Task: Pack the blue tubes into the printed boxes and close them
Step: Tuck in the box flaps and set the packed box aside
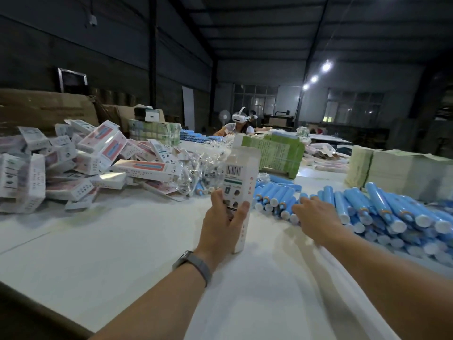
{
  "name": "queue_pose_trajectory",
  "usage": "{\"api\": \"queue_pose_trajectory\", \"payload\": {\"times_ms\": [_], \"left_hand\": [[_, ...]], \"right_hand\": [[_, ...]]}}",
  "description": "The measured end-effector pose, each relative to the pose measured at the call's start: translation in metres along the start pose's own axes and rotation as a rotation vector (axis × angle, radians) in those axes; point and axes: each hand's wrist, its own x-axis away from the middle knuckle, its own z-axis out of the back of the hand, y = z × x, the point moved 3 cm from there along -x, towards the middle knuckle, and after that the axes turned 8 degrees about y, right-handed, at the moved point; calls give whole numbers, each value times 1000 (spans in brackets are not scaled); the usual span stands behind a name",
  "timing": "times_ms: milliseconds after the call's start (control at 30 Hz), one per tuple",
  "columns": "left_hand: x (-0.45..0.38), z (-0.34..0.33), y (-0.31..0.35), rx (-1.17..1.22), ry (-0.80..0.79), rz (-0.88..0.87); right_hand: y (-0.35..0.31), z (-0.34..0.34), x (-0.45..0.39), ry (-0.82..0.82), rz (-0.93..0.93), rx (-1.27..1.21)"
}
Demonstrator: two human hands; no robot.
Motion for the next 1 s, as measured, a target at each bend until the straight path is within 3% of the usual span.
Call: {"api": "queue_pose_trajectory", "payload": {"times_ms": [333,467,633,833,1000], "left_hand": [[5,-1,7,-76,97,-94],[0,-1,4,-160,178,-157],[-2,1,1,-189,213,-135],[-3,2,0,-212,204,-111],[-3,2,-1,-207,188,-93]], "right_hand": [[13,-8,-3,125,107,33],[19,14,-10,411,-94,-348],[19,71,-14,626,-292,-934],[9,133,1,760,-285,-1533],[4,163,5,836,-310,-1740]]}}
